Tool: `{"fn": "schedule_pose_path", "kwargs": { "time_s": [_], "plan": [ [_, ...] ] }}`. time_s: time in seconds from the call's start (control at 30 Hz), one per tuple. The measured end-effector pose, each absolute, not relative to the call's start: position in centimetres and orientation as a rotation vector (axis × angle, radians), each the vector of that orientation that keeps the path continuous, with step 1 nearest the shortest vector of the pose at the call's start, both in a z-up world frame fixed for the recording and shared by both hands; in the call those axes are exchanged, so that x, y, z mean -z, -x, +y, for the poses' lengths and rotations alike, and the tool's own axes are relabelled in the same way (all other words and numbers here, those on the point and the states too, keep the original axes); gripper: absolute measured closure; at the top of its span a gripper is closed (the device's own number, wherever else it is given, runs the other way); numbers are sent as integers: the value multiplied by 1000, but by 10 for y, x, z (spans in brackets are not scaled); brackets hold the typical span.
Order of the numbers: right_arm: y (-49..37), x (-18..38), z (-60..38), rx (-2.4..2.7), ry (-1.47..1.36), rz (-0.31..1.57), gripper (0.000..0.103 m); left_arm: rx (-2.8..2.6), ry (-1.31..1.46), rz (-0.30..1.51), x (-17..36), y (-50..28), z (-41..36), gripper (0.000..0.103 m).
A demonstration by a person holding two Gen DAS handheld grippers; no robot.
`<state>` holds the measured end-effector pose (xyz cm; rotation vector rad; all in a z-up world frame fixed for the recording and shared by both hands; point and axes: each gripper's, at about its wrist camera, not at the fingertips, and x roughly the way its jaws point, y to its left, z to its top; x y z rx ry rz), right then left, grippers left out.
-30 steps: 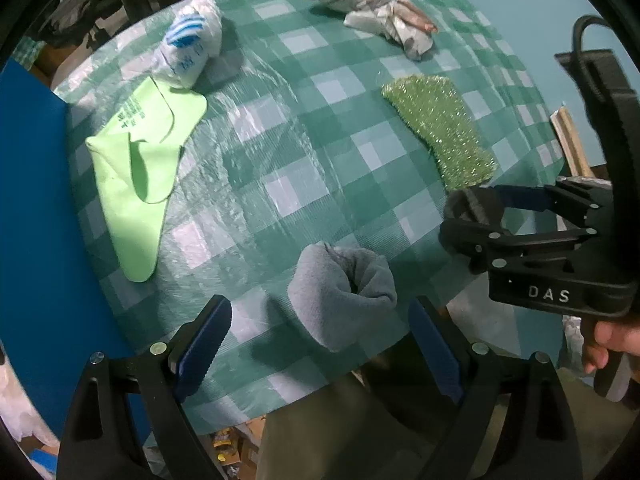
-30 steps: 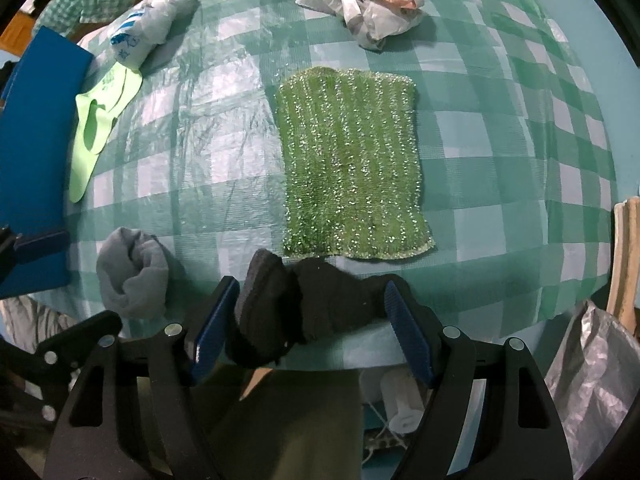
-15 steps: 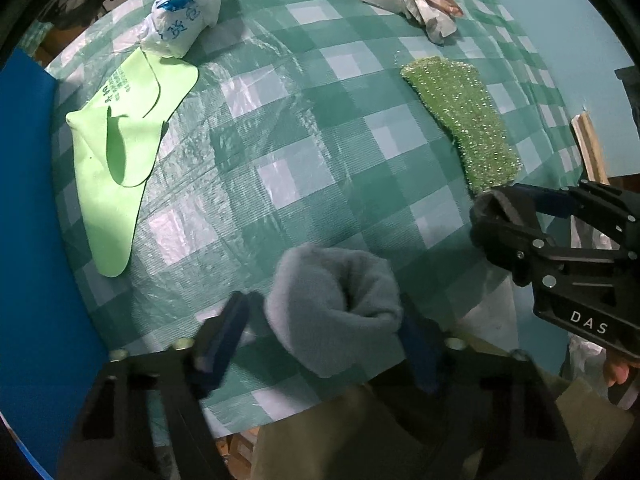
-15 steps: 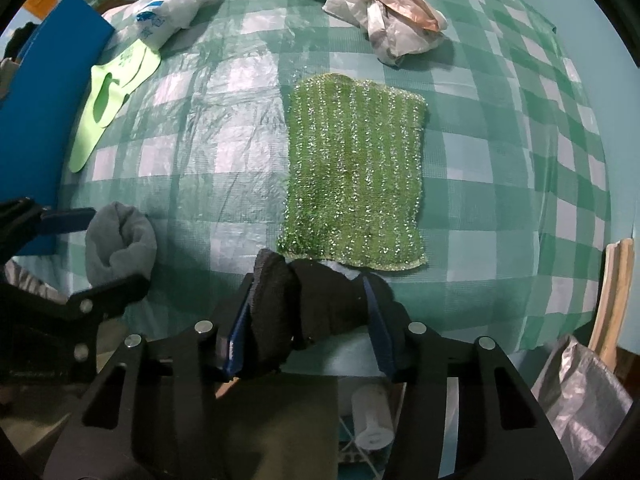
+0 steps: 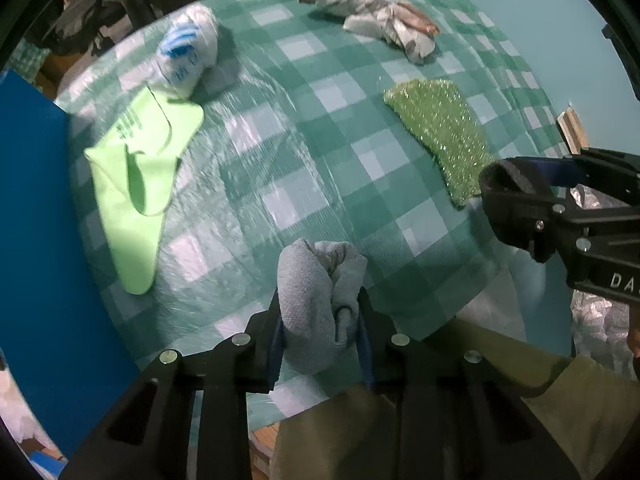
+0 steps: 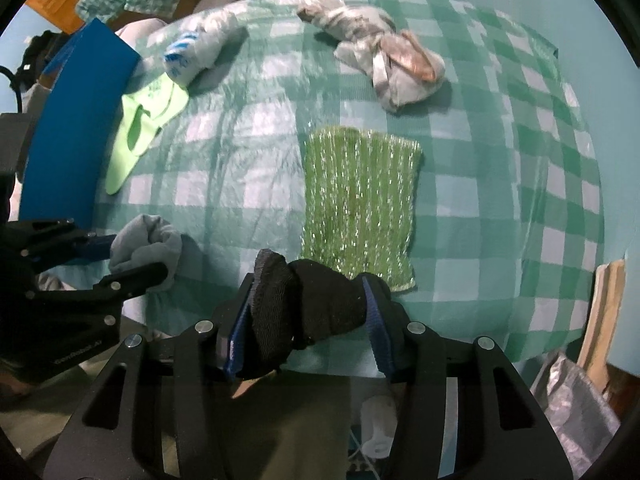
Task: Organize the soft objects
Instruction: 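Close the right tool on the black sock while the left tool grasps the grey sock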
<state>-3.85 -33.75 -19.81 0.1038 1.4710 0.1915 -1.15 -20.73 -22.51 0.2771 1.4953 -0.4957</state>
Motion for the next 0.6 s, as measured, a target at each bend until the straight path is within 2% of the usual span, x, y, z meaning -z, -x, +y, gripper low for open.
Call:
{"fn": "schedule_pose_path", "kwargs": {
  "time_s": [0.6],
  "plan": [
    [14,157,-328,-256,-90,1410,53,440,-202,1409,169,2,-173,73]
  ]
}}
